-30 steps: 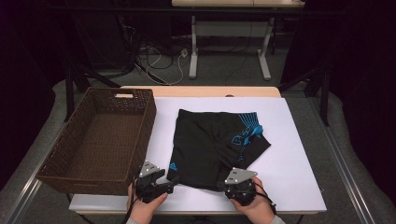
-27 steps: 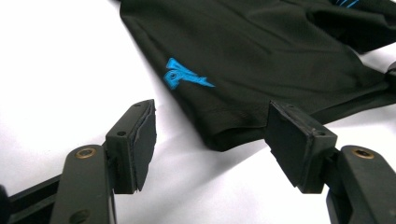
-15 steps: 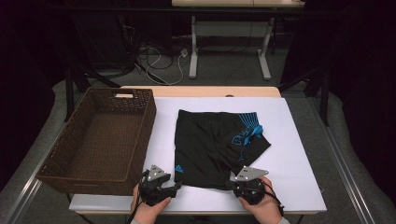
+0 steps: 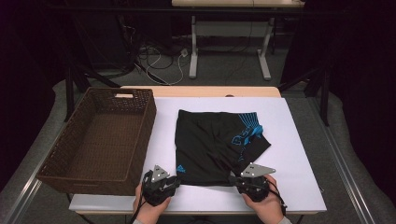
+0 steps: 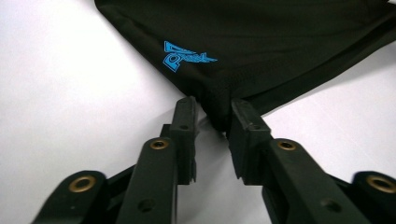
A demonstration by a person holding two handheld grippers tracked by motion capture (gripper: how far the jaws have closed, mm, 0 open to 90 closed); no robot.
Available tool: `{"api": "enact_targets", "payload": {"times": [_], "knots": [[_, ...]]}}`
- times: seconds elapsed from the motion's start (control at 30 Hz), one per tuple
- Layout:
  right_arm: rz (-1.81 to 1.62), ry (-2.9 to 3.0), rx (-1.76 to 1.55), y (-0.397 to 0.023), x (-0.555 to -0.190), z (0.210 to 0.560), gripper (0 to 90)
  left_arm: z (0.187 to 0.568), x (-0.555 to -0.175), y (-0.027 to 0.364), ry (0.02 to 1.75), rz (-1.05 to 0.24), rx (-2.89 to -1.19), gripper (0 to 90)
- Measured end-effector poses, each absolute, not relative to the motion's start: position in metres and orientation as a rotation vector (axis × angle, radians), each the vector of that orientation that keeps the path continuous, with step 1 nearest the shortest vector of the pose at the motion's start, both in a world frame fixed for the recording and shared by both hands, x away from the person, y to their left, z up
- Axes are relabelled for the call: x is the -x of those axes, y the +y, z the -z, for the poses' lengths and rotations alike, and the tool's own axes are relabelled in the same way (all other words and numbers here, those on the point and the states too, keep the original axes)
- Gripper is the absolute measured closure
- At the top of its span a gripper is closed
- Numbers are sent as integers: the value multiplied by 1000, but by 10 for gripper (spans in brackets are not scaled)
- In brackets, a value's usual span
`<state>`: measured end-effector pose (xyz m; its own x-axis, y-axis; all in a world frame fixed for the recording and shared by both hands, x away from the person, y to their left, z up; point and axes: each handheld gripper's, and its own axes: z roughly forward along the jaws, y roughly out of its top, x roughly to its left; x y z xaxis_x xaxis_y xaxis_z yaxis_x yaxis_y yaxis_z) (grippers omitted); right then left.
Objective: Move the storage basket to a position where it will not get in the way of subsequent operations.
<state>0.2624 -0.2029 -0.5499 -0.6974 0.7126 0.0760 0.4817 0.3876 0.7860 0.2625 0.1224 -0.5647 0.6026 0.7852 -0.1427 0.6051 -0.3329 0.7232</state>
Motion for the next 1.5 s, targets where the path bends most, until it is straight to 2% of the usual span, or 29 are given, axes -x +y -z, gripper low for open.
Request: {"api": "enact_targets", "payload": {"times": [0.1,0.2,0.3,0.9,1.13,1.2,1.33,1.4,1.5], "knots": [[-1219,2356,-1071,-205,-263,549,892,565,-263,120,1082,-309,-2069,753],[-1206,2374,-1072,-204,-263,549,893,564,-264,120,1086,-300,-2070,838],[-1206,2386,-1066,-203,-262,550,893,560,-264,122,1099,-279,-2077,869],[-1282,2544,-899,-159,-241,553,894,533,-236,161,1203,-425,-2074,878],[-1346,2582,-836,-146,-231,552,893,527,-228,173,1235,-445,-2018,877],[-1350,2576,-821,-144,-231,552,887,527,-227,175,1228,-417,-2011,876],[-1394,2545,-832,-149,-231,549,774,526,-226,172,1210,-394,-1995,847],[-1410,2514,-841,-154,-232,547,705,527,-227,170,1213,-387,-1974,781],[-1420,2468,-867,-160,-234,544,665,528,-228,169,1219,-357,-1916,684]]}}
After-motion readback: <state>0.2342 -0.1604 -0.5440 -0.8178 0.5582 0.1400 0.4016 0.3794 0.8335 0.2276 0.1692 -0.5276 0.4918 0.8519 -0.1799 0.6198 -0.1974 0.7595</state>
